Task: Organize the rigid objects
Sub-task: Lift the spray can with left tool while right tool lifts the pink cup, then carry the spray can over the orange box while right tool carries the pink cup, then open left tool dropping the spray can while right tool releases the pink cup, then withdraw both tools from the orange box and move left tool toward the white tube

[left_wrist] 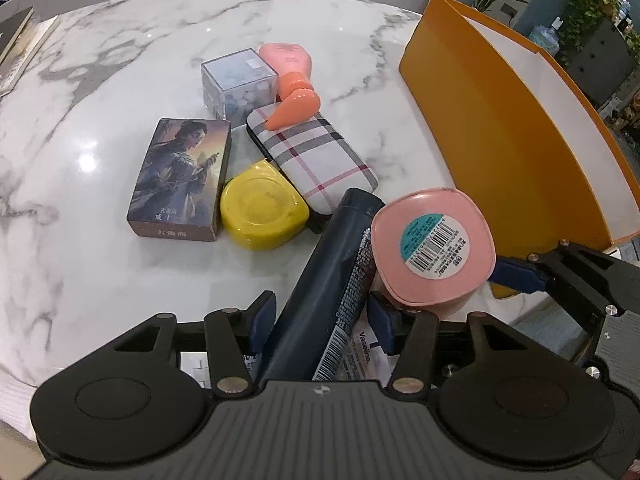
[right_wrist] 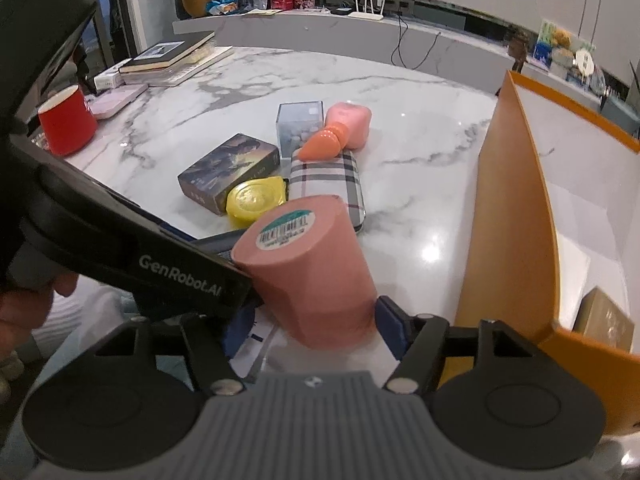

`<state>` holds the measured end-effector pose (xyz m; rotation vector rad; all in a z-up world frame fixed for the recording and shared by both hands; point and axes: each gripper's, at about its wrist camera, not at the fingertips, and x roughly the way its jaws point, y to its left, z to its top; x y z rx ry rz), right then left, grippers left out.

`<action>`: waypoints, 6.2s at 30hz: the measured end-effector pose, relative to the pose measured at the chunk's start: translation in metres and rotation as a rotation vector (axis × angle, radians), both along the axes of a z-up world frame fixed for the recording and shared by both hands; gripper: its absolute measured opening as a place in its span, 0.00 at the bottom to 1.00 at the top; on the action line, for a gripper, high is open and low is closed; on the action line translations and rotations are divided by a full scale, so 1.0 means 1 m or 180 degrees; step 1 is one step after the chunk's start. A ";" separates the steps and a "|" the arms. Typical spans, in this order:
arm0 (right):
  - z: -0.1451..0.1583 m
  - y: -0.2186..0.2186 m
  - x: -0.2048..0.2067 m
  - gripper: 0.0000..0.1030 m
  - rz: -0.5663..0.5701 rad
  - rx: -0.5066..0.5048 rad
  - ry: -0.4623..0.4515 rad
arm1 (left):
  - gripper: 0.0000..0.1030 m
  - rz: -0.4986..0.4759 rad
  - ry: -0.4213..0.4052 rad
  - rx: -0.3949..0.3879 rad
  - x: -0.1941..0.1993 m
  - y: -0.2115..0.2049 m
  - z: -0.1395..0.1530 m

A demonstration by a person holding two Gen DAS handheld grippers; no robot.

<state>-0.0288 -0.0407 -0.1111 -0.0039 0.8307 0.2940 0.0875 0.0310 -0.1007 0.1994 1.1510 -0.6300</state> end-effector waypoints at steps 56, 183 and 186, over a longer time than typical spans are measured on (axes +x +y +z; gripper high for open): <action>0.127 -0.115 -0.028 0.51 -0.0644 0.0073 -0.1087 | 0.36 -0.0020 -0.0356 -0.0890 -0.019 -0.053 0.128; 0.031 0.005 -0.015 0.44 0.0405 -0.0199 0.0023 | 0.48 0.0614 -0.0008 0.0123 -0.024 0.054 0.042; 0.023 0.007 -0.013 0.44 0.0433 -0.0224 0.0185 | 0.53 0.0548 0.0088 0.0171 -0.025 0.057 0.035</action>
